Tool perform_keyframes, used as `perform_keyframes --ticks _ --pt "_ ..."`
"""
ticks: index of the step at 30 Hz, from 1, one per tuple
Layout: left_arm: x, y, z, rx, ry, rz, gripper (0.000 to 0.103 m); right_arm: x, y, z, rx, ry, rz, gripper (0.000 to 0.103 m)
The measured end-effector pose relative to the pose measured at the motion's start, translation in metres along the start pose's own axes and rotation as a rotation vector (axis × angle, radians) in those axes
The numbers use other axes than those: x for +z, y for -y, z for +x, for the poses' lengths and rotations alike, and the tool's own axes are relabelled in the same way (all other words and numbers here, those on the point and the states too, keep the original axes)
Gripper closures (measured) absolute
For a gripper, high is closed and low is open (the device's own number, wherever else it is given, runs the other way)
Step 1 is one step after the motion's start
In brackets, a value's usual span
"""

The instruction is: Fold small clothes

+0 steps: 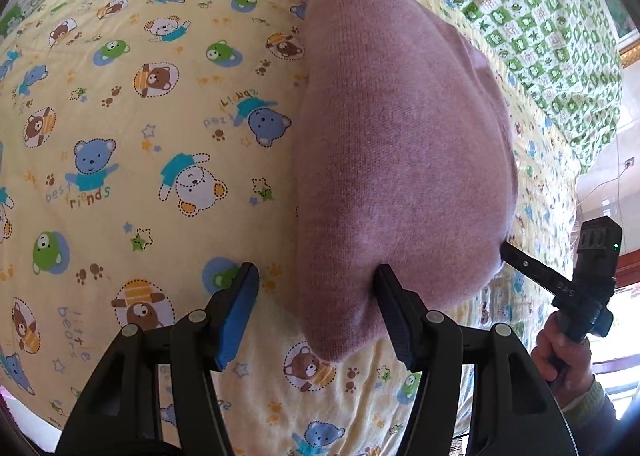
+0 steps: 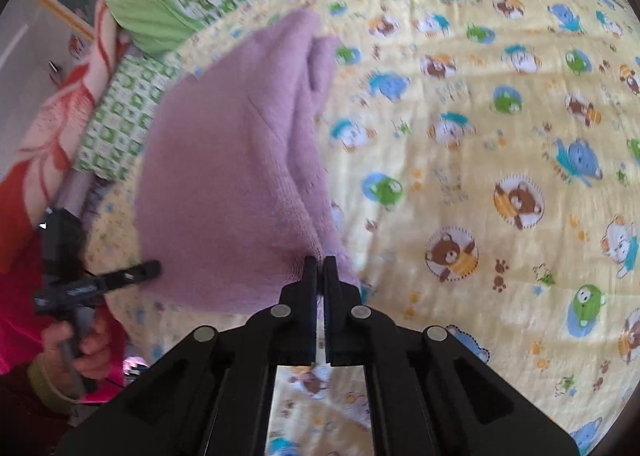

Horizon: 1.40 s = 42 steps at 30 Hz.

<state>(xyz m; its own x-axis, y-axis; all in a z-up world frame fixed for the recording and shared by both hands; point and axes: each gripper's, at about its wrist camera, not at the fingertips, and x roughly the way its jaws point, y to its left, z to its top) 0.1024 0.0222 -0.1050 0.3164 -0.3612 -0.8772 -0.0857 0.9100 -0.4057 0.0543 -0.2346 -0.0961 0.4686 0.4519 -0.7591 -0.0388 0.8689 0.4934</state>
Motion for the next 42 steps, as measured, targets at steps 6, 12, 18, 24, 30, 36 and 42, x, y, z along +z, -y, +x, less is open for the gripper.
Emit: perform_keyframes --ticks 6,12,18,24,30,36,42 --pt "-0.002 0.005 -0.023 0.001 0.039 0.005 0.044 0.003 -0.005 -0.009 -0.015 0.028 0.023 0.099" --pt "0.023 0.022 -0.060 -0.051 0.152 0.059 0.044 0.018 -0.036 -0.058 0.020 0.151 -0.040 0.097" --pt "0.072 0.042 -0.057 -0.063 0.213 0.101 0.044 0.062 -0.089 -0.016 0.086 0.107 -0.179 0.097" --pt "0.117 0.045 -0.027 -0.092 0.199 0.104 0.043 0.092 -0.074 0.040 0.007 0.029 -0.130 0.096" --pt "0.152 0.055 0.029 -0.012 0.083 0.143 0.039 0.100 -0.029 0.053 0.064 -0.007 0.014 0.103" --pt "0.158 0.057 0.032 -0.004 0.080 0.138 0.034 0.107 -0.025 0.054 0.059 -0.001 0.038 0.103" --pt "0.110 0.050 -0.009 -0.052 0.109 0.107 0.034 0.098 -0.049 0.025 0.037 0.002 -0.088 0.099"
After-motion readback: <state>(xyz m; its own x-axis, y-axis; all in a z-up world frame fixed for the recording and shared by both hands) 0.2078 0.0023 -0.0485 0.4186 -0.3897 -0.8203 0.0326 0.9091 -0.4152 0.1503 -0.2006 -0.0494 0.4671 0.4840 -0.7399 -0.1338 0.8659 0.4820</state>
